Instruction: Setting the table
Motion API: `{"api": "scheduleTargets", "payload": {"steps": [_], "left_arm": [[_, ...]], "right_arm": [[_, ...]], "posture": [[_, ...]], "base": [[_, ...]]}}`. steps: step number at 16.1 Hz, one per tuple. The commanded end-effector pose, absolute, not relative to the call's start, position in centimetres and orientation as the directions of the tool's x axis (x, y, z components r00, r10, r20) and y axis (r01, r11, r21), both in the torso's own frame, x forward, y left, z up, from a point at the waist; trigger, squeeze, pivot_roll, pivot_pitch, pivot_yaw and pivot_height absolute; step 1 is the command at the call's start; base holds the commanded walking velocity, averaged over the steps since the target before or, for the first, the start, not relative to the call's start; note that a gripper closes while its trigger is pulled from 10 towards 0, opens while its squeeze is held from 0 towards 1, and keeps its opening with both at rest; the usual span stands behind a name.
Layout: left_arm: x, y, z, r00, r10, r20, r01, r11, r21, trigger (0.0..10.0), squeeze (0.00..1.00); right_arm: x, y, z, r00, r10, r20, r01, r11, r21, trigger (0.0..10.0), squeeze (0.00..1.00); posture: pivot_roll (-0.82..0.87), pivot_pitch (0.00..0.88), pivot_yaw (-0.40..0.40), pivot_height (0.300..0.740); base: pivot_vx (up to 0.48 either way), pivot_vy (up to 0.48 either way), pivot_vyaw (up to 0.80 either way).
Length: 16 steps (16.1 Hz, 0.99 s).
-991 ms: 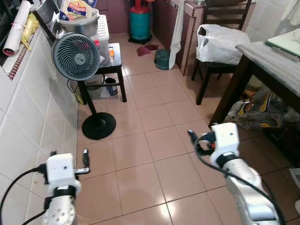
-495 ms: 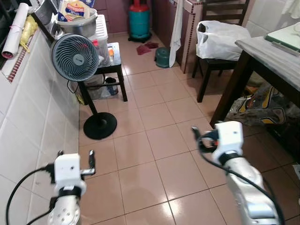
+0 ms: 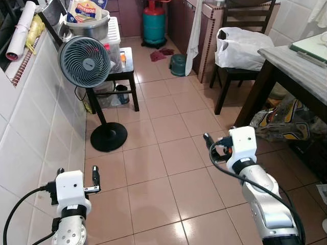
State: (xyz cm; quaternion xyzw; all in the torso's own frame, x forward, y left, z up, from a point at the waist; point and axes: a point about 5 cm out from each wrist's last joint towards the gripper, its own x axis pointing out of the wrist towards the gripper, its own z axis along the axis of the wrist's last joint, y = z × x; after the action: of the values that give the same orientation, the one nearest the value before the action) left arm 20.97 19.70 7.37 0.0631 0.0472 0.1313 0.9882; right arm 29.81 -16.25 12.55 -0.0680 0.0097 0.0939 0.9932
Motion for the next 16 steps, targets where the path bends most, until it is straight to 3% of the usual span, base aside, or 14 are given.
{"api": "scheduleTargets", "payload": {"steps": [1, 5, 16], "left_arm": [[21.2, 19.8, 7.5, 0.963, 0.259, -0.072, -0.247, 0.958, 0.145, 10.0, 0.0], [22.0, 19.6, 7.6, 0.967, 0.246, -0.071, -0.233, 0.961, 0.148, 10.0, 0.0], [22.2, 19.6, 7.7, 0.971, 0.229, -0.071, -0.216, 0.963, 0.159, 10.0, 0.0]], "right_arm": [[29.9, -16.3, 12.5, 0.985, 0.168, -0.031, -0.171, 0.978, -0.12, 10.0, 0.0], [29.4, -16.3, 12.1, 0.986, 0.161, -0.041, -0.164, 0.98, -0.115, 10.0, 0.0], [29.4, -16.4, 11.9, 0.988, 0.148, -0.047, -0.152, 0.982, -0.108, 10.0, 0.0]], "posture": [[-0.19, 0.086, 0.039, 0.74], [-0.2, 0.087, 0.051, 0.74], [-0.2, 0.097, 0.061, 0.74]], "base": [[0.0, 0.0, 0.0], [0.0, 0.0, -0.15], [0.0, 0.0, -0.8]]}}
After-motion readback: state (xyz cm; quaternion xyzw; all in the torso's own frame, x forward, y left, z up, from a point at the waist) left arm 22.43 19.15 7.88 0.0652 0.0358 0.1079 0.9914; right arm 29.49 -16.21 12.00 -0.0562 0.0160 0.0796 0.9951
